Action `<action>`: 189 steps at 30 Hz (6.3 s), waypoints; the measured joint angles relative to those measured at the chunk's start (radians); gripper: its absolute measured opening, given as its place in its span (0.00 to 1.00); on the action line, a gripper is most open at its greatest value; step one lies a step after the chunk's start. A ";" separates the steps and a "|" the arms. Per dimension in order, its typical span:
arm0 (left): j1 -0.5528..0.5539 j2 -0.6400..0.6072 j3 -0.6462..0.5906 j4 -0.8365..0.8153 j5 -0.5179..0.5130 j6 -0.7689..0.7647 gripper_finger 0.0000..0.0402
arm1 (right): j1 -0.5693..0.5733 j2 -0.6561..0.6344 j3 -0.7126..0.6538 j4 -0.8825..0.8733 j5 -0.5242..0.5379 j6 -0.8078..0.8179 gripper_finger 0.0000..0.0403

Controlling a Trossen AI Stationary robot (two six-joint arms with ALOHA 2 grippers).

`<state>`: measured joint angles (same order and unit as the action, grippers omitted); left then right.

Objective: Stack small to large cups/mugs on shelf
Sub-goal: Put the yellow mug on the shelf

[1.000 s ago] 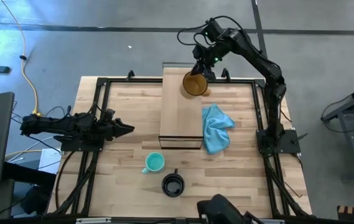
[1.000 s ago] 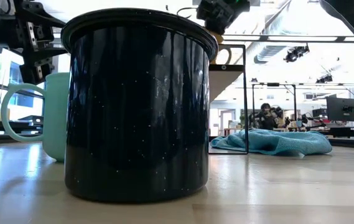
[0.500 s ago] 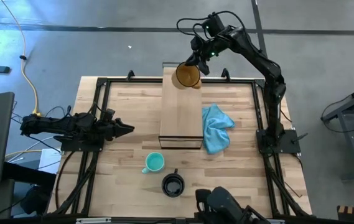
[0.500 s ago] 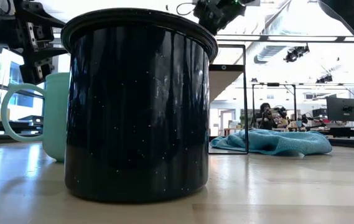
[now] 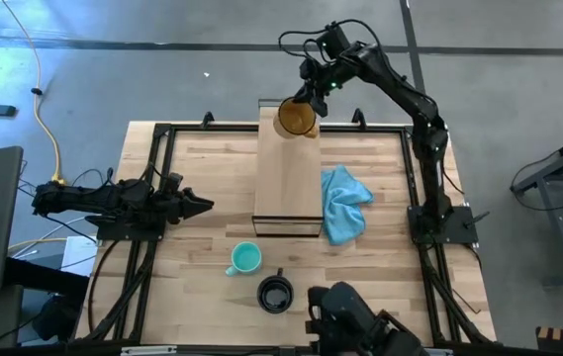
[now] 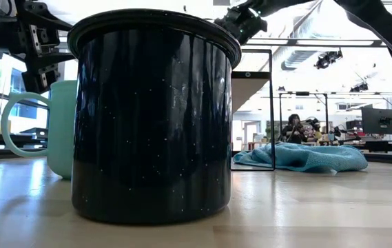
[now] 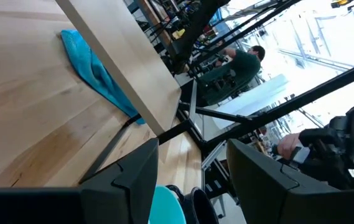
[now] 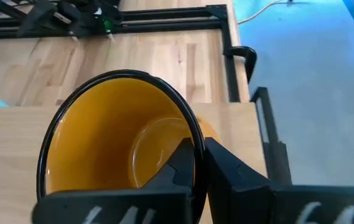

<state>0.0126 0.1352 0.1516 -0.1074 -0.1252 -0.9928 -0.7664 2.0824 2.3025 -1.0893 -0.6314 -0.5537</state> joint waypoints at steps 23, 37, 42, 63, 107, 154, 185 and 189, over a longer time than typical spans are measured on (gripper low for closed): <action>0.000 0.000 0.000 -0.008 -0.018 0.016 0.45 | -0.012 0.060 0.000 0.032 0.042 0.034 0.00; 0.000 0.000 0.000 -0.027 -0.019 0.019 0.45 | -0.019 0.066 0.000 0.039 0.040 0.049 0.03; 0.000 0.000 0.000 -0.031 -0.022 0.019 0.45 | -0.018 0.067 0.000 0.054 0.037 0.057 0.10; 0.000 0.000 0.000 -0.036 -0.022 0.019 0.45 | -0.018 0.067 0.000 0.071 0.057 0.057 0.10; 0.000 0.000 0.000 -0.053 -0.022 0.019 0.45 | 0.006 0.038 0.053 -0.082 0.108 0.047 0.13; 0.000 0.000 0.000 -0.065 0.004 0.072 0.45 | 0.195 -0.071 0.009 -0.440 0.399 0.321 0.35; 0.000 0.000 0.000 -0.076 0.032 0.072 0.45 | 0.248 -0.070 -0.094 -0.294 0.533 0.476 0.35; 0.000 0.000 0.000 -0.076 0.032 0.071 0.45 | 0.251 -0.070 -0.094 -0.286 0.534 0.478 0.35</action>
<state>0.0124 0.1352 0.1516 -0.1829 -0.0937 -0.9215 -0.5151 2.0121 2.2086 -1.3751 -0.0976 -0.0758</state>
